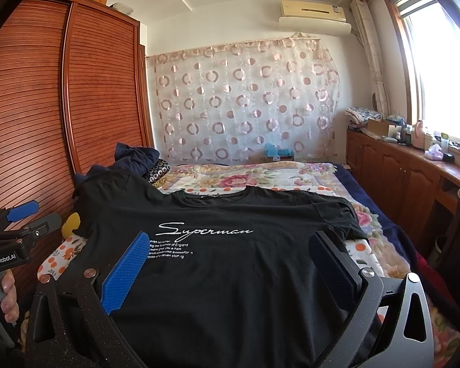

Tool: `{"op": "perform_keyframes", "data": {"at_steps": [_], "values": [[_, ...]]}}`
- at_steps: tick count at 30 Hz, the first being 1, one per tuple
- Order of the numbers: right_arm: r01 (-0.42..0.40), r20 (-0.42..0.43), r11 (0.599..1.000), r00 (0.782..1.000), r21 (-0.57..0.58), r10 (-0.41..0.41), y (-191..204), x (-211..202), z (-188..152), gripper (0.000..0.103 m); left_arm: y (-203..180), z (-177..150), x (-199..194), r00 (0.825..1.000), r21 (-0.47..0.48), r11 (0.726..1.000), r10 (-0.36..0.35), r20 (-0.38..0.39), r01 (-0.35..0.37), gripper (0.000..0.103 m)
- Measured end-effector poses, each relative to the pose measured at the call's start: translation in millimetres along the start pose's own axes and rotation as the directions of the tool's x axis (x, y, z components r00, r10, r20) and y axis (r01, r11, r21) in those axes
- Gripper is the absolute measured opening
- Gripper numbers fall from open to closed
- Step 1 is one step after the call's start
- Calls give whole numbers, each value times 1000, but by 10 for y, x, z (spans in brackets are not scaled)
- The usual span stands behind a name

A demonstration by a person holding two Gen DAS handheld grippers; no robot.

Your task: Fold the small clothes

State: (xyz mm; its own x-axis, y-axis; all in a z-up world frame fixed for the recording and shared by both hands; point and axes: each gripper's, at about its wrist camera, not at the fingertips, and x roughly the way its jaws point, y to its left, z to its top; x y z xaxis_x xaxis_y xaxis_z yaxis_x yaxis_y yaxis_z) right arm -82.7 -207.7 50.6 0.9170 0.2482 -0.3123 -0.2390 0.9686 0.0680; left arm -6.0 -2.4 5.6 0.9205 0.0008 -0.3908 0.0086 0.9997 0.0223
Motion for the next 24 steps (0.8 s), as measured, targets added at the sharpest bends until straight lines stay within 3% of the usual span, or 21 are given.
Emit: {"op": "perform_keyframes", "data": {"at_steps": [24], "values": [[-6, 3, 1000, 1000, 2, 6, -7, -4, 0, 103, -9, 13, -28, 1000, 4, 1000, 2, 5, -2, 92]]}}
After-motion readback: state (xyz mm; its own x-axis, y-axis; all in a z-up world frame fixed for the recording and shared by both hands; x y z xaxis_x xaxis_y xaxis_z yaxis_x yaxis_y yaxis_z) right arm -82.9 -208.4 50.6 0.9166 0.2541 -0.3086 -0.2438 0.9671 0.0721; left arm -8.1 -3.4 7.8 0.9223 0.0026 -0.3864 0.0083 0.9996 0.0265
